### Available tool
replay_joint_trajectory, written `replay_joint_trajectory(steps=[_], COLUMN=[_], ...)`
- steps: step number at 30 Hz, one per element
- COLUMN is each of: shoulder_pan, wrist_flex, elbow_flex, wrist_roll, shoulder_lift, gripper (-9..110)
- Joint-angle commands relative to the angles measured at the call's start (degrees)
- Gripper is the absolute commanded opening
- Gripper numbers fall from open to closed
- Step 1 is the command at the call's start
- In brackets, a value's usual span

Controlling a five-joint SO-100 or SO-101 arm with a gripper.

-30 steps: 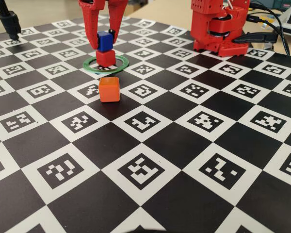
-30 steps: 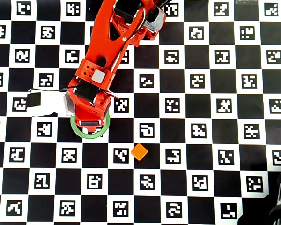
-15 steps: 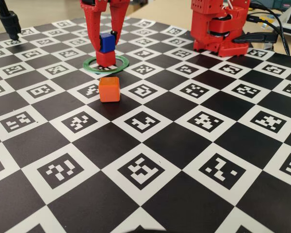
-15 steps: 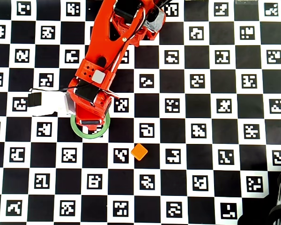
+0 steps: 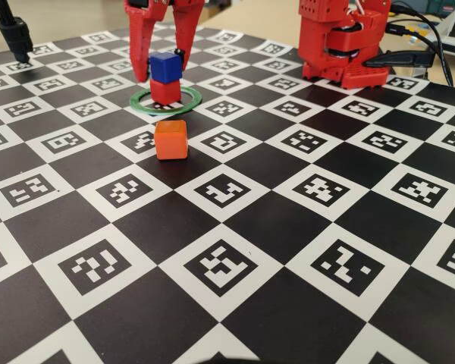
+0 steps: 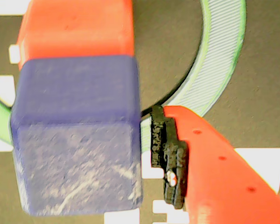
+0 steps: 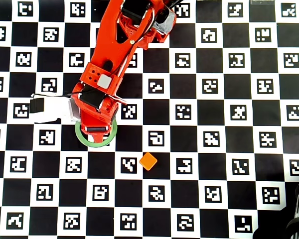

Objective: Grab the red cube then put it in the green circle then put the blue cube on top and finally the orange cube on top

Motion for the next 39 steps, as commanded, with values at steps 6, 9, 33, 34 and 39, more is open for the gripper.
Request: replay_joint_trajectory(steps=[6, 9, 33, 34, 39], shoulder_pan=[0.97, 1.14, -9.32, -10.81, -17.58], wrist_flex=[0.00, 0.53, 21.62, 21.97, 21.80], elbow_flex=[-1.23, -1.23, -14.50, -15.03, -17.31], wrist_roll=[0.53, 0.35, 9.05, 10.37, 15.91], shoulder_lift=[1.41, 2.02, 10.63, 10.55, 9.76], gripper=[44, 44, 44, 44, 44])
